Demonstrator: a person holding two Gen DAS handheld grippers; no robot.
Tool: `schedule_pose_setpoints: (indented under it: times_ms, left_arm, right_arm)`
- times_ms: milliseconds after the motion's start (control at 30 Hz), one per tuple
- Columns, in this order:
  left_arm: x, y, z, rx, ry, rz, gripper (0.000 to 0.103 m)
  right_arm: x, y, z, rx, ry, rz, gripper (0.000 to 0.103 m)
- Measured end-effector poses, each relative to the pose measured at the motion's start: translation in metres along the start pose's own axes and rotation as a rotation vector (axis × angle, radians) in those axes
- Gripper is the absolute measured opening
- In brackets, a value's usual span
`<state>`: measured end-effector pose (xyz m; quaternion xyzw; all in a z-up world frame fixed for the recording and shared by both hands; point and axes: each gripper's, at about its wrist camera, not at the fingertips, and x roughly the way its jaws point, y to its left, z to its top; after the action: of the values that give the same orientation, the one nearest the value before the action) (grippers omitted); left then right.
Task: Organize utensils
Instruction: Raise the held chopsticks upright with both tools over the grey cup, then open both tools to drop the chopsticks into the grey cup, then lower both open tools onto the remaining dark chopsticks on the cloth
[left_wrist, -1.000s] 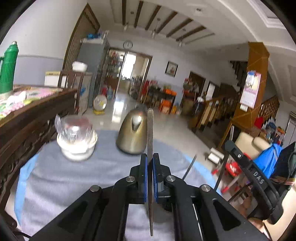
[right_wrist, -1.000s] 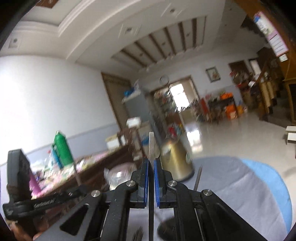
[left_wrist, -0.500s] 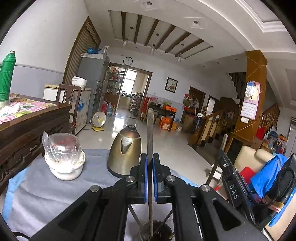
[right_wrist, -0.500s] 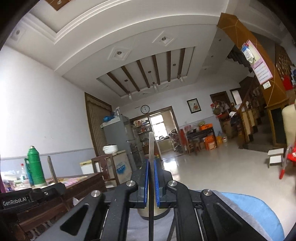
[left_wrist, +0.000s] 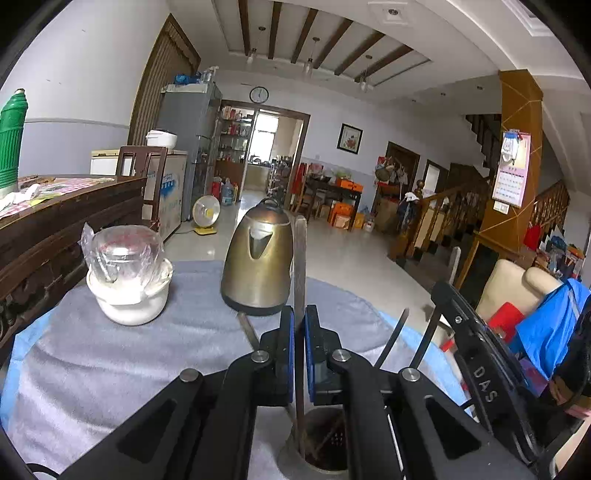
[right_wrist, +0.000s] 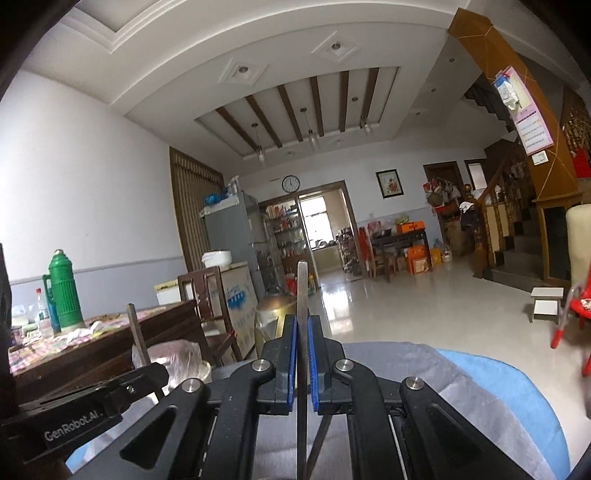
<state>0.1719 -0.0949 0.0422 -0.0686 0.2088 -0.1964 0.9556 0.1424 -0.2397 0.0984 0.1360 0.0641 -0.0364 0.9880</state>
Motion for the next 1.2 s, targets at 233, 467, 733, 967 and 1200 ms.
schedule_pose_setpoints:
  times_ms: [233, 467, 733, 967, 1200]
  left_arm:
    - [-0.025, 0.000, -0.012, 0.030, 0.029, 0.003, 0.011]
    - [-0.052, 0.016, -0.021, 0.027, 0.036, 0.034, 0.038]
    - [-0.071, 0.047, -0.042, 0.009, 0.097, 0.092, 0.045]
    - [-0.082, 0.089, -0.068, -0.033, 0.187, 0.161, 0.046]
    - [-0.085, 0.120, -0.099, -0.098, 0.304, 0.177, 0.053]
  right_arm:
    - [-0.019, -0.013, -0.004, 0.042, 0.067, 0.032, 0.008]
    - [-0.042, -0.021, -0.006, 0.068, 0.100, 0.046, 0.009]
    - [-0.072, -0.016, 0.001, 0.063, 0.093, 0.069, 0.008]
    - [-0.090, 0.002, -0.006, 0.024, 0.143, 0.128, 0.008]
    - [-0.093, 0.020, -0.034, 0.007, 0.253, 0.184, 0.008]
